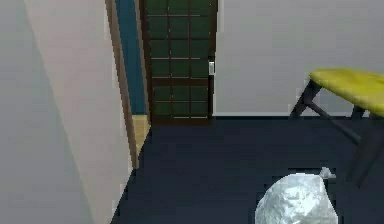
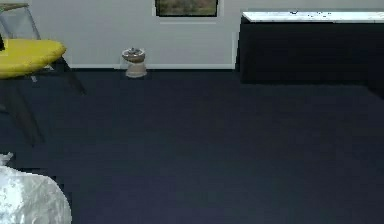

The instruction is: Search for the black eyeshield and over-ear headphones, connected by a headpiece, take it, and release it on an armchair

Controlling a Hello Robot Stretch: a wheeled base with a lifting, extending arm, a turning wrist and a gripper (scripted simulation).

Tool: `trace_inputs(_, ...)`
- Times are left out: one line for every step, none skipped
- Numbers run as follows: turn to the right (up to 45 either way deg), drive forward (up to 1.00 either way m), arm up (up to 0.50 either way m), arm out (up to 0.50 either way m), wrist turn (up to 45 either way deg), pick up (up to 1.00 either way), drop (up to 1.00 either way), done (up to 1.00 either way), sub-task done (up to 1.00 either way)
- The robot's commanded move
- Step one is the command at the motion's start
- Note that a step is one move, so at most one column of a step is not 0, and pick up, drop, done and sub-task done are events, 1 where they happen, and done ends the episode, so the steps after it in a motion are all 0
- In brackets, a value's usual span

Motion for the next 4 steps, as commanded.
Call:
trace_inputs(0.0, 0.6, 0.0, 0.0, 0.0, 0.0, 0.0, 0.0, 0.0)
trace_inputs(-12.0, 0.0, 0.0, 0.0, 0.0, 0.0, 0.0, 0.0, 0.0)
trace_inputs(0.0, 1.0, 0.0, 0.0, 0.0, 0.0, 0.0, 0.0, 0.0)
trace_inputs(-9.0, 0.0, 0.0, 0.0, 0.0, 0.0, 0.0, 0.0, 0.0)
